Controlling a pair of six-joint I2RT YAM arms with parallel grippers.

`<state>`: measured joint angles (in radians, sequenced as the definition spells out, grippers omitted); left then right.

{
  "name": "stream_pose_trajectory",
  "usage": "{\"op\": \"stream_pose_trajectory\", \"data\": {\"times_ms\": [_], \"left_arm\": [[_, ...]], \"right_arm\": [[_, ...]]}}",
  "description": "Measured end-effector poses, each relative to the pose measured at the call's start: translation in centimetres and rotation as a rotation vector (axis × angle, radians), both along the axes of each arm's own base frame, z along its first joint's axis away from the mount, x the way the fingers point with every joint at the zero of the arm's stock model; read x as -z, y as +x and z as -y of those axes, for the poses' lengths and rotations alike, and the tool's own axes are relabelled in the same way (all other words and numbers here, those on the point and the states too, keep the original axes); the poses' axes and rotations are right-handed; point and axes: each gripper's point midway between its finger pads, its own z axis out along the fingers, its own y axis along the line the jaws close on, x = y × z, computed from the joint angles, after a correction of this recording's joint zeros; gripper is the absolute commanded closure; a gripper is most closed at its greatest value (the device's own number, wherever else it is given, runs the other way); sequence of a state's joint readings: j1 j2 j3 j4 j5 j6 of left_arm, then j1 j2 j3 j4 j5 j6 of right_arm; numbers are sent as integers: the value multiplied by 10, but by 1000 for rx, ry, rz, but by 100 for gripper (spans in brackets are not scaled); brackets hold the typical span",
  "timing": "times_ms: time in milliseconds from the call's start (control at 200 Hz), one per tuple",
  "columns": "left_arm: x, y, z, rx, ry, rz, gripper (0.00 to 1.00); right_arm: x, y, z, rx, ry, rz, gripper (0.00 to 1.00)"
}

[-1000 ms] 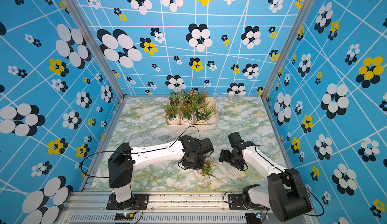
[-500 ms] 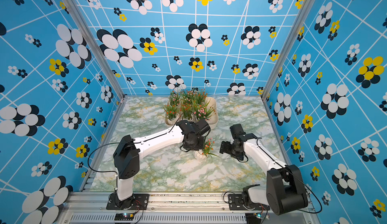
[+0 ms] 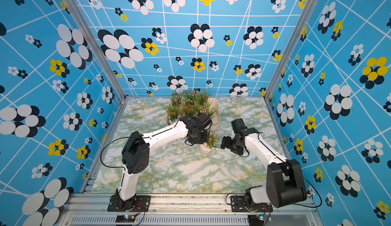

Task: Put the potted gypsophila into the storage box
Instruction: Place the baby's breath potted plant at the center of the board.

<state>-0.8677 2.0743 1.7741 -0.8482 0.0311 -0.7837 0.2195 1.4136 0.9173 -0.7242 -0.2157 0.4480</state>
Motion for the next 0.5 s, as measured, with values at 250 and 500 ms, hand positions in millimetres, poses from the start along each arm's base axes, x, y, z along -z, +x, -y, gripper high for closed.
{"op": "stream_pose_trajectory", "data": {"times_ms": [250,500], "left_arm": [[8,15,-8,-36,-21,6,77],[17,25,-15,-52,-46,-5,47]], "right_arm": [[-15,18,-8,-13,30,37,24],[-23,35,-14,-20,45,57,28]]}}
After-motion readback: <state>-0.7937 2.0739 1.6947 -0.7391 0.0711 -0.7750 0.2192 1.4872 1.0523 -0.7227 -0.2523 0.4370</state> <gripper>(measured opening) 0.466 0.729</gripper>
